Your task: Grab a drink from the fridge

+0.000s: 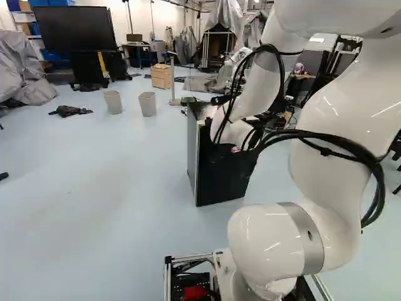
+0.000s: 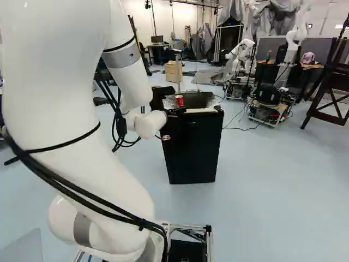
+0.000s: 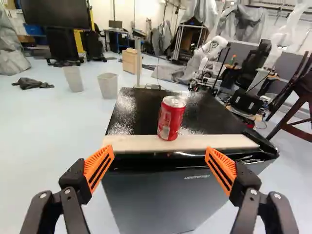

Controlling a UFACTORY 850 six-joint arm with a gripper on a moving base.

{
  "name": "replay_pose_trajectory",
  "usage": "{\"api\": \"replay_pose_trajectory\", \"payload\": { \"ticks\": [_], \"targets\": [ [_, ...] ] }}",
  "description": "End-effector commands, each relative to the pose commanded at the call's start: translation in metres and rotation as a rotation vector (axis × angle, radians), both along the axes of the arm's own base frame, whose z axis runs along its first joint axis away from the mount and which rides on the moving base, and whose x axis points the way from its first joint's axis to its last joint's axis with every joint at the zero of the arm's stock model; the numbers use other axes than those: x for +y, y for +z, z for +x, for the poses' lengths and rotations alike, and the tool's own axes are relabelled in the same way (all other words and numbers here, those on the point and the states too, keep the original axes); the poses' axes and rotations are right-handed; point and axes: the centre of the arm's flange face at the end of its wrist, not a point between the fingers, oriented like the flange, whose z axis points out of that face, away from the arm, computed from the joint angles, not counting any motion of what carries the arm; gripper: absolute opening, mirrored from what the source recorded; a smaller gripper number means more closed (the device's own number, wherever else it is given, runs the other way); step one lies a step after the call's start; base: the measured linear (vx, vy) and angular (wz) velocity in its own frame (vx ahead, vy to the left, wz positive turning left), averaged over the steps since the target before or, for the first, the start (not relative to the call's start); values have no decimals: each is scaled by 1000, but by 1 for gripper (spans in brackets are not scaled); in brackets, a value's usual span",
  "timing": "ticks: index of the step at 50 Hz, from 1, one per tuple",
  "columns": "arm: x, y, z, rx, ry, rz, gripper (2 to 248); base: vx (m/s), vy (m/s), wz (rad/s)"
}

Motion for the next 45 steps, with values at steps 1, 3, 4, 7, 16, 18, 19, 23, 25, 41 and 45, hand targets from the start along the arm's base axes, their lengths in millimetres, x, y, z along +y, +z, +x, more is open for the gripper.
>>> {"api": "replay_pose_trajectory", "payload": {
  "ticks": [1, 3, 4, 7, 16, 18, 19, 23, 25, 41, 45],
  "targets": [
    [0, 0, 2, -4, -2, 0, 247, 0, 0, 0],
    [0, 1, 6, -10, -4, 1, 247, 0, 0, 0],
    [-1, 1, 8, -12, -5, 1, 247, 0, 0, 0],
    [-1, 1, 14, -17, -7, 1, 247, 0, 0, 0],
    [-1, 0, 32, -25, -7, 2, 247, 0, 0, 0],
    [-1, 0, 36, -26, -6, 1, 247, 0, 0, 0],
    [-1, -1, 39, -27, -6, 1, 247, 0, 0, 0],
    [-2, -1, 47, -30, -6, 1, 247, 0, 0, 0],
    [-2, -1, 51, -31, -6, 1, 247, 0, 0, 0],
    [-3, -9, 69, -26, -7, 1, 247, 0, 0, 0],
    [-3, -13, 69, -18, -7, 2, 247, 0, 0, 0]
  ]
}}
